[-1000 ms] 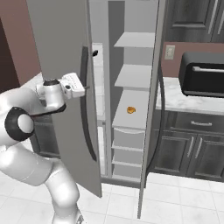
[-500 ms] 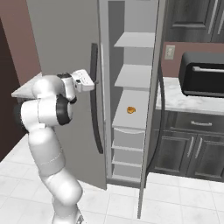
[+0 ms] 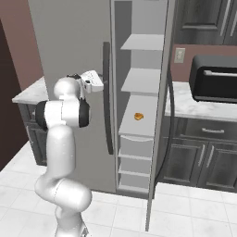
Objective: Pick up the frozen fish from the freezer, place it on any shelf in the fridge, and close the fridge and freezer doors when done.
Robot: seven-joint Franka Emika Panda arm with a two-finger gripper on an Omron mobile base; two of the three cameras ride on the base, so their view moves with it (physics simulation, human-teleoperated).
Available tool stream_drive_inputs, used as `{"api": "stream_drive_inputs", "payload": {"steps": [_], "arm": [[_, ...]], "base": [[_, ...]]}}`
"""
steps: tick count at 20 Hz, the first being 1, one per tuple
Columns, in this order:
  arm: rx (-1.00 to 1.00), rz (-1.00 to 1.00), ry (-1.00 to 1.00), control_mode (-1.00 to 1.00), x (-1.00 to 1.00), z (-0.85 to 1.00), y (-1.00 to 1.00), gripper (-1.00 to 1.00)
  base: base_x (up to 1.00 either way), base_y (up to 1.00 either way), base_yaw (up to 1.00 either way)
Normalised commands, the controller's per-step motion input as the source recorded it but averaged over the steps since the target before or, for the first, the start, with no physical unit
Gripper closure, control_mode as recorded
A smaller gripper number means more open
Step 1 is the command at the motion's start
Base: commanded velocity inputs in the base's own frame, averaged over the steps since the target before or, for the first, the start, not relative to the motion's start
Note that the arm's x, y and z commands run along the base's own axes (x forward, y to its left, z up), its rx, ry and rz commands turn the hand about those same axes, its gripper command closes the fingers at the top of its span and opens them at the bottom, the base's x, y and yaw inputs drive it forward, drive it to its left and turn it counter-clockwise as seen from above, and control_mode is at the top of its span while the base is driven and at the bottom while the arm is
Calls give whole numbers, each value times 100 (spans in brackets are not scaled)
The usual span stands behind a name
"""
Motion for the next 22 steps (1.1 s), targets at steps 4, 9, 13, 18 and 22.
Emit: {"api": "stream_drive_inputs", "payload": {"steps": [4,9,13,18,22], "arm": [[0,0,0,-100,35,0,-23,-100],[1,1,2,-100,1,2,-5,-100],[1,7,0,-100,-44,30,6,-100],[0,10,0,-100,-60,76,27,-100],[0,9,0,-100,-74,80,25,-100]], "base": [[0,0,0],[0,0,0],[0,0,0],[0,0,0],[0,0,0]]}}
